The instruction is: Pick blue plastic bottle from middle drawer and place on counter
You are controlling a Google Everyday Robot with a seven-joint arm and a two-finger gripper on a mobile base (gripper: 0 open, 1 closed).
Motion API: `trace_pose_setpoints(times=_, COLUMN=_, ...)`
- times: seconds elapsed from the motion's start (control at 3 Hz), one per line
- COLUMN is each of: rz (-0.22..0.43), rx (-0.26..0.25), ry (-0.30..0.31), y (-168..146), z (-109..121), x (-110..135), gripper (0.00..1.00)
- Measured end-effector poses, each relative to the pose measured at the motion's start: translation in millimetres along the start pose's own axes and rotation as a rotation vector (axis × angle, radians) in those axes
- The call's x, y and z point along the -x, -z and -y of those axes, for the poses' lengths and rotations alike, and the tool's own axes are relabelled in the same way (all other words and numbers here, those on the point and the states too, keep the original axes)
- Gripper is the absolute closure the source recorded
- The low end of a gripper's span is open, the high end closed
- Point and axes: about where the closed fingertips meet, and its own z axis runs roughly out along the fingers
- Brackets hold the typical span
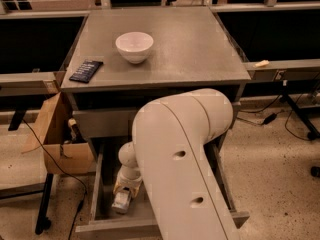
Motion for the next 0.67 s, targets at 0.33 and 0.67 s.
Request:
trace_pose_setpoints(times=0.33, rz=0.0, rx=0.0, ry=0.0, y=0, z=0, x=0, gripper=1.0)
trace_pose_setpoints(times=0.67, rz=0.056, rx=0.005, ry=0.0, y=40, z=20, x=7, gripper=1.0)
